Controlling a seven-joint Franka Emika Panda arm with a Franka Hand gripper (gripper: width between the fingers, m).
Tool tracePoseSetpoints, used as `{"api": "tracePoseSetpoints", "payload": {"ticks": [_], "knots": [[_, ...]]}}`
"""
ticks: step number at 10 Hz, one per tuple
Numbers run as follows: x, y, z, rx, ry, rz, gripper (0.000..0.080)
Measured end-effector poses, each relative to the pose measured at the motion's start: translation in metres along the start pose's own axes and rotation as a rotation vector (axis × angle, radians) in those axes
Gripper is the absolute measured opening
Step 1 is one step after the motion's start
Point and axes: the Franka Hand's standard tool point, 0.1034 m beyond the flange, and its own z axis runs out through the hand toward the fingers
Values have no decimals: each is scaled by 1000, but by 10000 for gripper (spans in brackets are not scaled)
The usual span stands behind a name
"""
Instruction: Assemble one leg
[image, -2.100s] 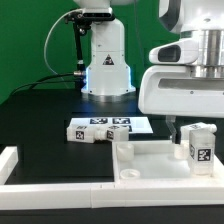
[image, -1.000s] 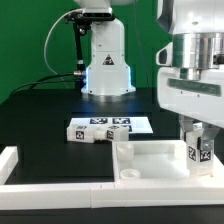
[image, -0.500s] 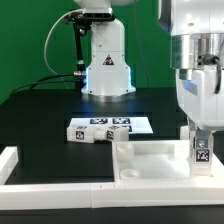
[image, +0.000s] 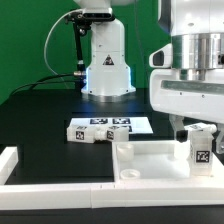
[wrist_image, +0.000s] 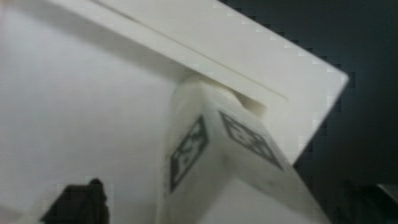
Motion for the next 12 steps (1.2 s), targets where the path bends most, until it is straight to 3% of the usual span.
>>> {"api": "tracePoseSetpoints", "payload": {"ticks": [2, 4, 5, 7, 8, 9, 10, 12], "knots": [[2, 0, 0, -2, 8, -130, 649], [-1, -7, -1, -33, 23, -515, 649], [-4, -10, 1, -31, 16, -660, 649], [-1, -9, 1, -32, 19, -628, 639], [-1, -9, 2, -32, 19, -624, 458], [-2, -9, 2, -30, 19, -562, 458], [1, -7, 2, -27, 24, -464, 281], [4, -5, 3, -17, 36, -227, 285]]}}
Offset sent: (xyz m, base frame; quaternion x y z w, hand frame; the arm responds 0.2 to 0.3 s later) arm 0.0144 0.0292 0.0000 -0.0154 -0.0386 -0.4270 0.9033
